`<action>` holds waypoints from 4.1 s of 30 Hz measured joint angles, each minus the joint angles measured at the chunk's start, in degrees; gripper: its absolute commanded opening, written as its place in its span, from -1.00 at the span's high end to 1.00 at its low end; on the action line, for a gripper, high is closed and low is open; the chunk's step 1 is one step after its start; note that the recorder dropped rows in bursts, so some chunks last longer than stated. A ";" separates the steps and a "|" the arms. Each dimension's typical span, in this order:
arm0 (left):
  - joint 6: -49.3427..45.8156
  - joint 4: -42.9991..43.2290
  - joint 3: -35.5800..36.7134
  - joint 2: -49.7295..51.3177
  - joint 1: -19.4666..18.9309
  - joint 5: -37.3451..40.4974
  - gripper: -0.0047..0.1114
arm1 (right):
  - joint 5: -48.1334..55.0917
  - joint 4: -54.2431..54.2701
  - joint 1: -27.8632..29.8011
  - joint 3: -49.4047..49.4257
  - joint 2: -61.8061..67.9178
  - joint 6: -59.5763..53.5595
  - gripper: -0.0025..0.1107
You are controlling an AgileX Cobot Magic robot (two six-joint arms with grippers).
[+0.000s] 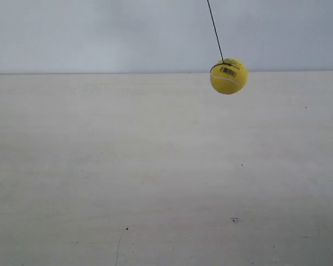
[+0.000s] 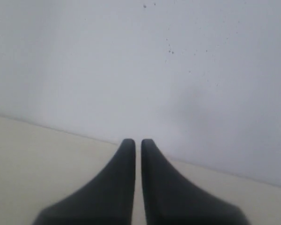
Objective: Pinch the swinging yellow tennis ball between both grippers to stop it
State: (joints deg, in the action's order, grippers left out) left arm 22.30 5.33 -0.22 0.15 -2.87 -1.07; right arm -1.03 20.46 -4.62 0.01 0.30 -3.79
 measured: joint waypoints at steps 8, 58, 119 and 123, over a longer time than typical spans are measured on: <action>1.12 0.48 0.00 0.00 0.00 -7.58 0.84 | -2.95 0.69 0.00 0.00 0.00 9.95 0.96; 43.59 75.54 -33.74 63.30 0.00 -18.09 0.84 | -16.40 -60.68 -7.93 -27.97 63.78 27.05 0.96; 22.31 77.74 -34.06 92.55 0.00 -51.82 0.84 | -50.85 -78.86 -7.93 -29.08 87.22 29.80 0.96; 21.69 77.49 -34.06 93.62 0.00 -52.23 0.84 | -50.92 -78.86 -7.93 -29.75 88.27 29.80 0.96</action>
State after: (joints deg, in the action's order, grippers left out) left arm 43.98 82.81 -34.28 93.78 -2.87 -53.30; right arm -51.95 -58.40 -12.54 -29.75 88.58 26.01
